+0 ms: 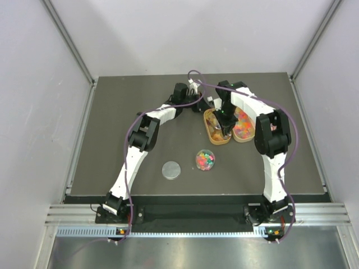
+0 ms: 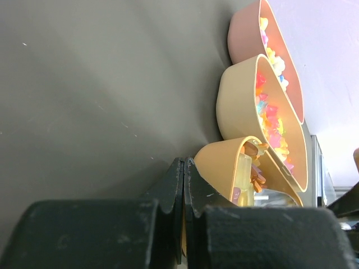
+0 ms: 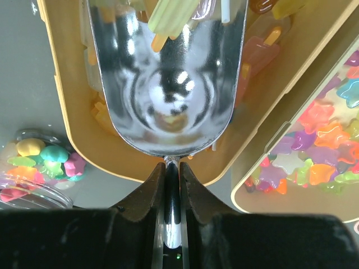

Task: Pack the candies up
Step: Scoop the fake candies from the storage box.

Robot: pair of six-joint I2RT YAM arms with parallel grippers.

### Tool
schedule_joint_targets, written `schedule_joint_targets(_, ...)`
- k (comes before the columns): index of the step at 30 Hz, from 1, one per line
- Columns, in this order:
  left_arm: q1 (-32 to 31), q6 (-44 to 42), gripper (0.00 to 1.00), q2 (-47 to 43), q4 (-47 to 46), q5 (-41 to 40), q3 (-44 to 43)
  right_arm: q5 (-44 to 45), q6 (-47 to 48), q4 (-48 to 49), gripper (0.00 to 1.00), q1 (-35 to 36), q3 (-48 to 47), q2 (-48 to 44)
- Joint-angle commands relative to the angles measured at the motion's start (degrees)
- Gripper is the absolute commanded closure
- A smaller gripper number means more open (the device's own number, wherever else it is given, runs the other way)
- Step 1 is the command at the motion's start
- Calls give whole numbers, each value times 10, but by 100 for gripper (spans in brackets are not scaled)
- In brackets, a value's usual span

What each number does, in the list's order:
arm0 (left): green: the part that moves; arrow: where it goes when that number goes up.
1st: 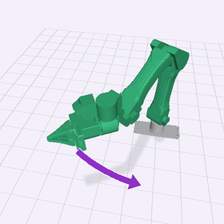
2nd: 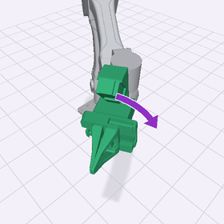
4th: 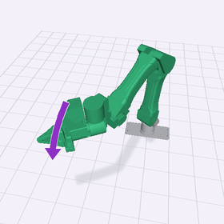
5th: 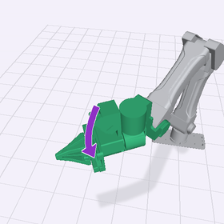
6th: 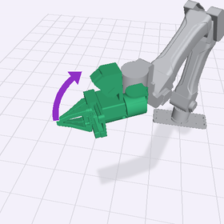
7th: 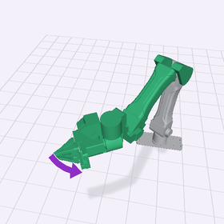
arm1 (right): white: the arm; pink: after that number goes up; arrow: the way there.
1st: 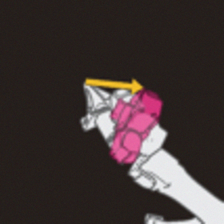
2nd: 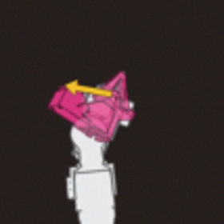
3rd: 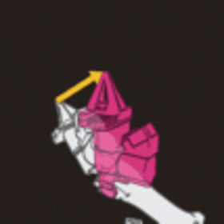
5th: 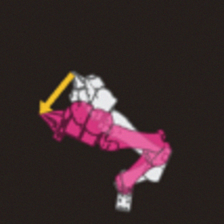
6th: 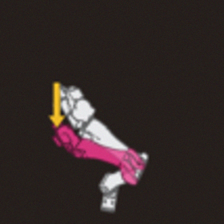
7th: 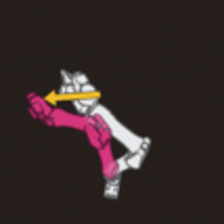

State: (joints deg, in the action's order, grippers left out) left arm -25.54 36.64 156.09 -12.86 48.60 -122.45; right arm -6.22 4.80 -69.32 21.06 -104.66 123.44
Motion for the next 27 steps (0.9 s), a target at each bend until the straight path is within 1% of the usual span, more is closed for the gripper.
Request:
schedule_joint_targets(1, 5, -20, 100, -50, -6, -5, -5, -7, 8, 30, 100, -11, 8, 1)
schedule_joint_targets(6, 21, -34, 100, -63, 3, -25, -15, -14, 14, 34, 100, -14, 17, -6)
schedule_joint_targets(8, 29, -44, 94, -70, 9, -25, -15, -13, 18, 35, 100, -15, 15, -6)
schedule_joint_targets(10, 41, -47, 92, -81, 20, -25, -12, -13, 20, 36, 100, -15, 12, -4)
schedule_joint_targets(11, 44, -47, 90, -84, 21, -26, -10, -13, 20, 36, 100, -17, 10, -2)
schedule_joint_targets(18, 82, -76, 88, -142, 71, -15, 1, -13, 34, 55, 100, -14, 5, -6)
schedule_joint_targets(25, 118, -111, 88, -197, 126, -3, 12, -18, 36, 112, 100, -14, 80, -51)
schedule_joint_targets(27, 124, -118, 88, -213, 164, 2, 14, -17, 32, 126, 100, -14, 101, -59)
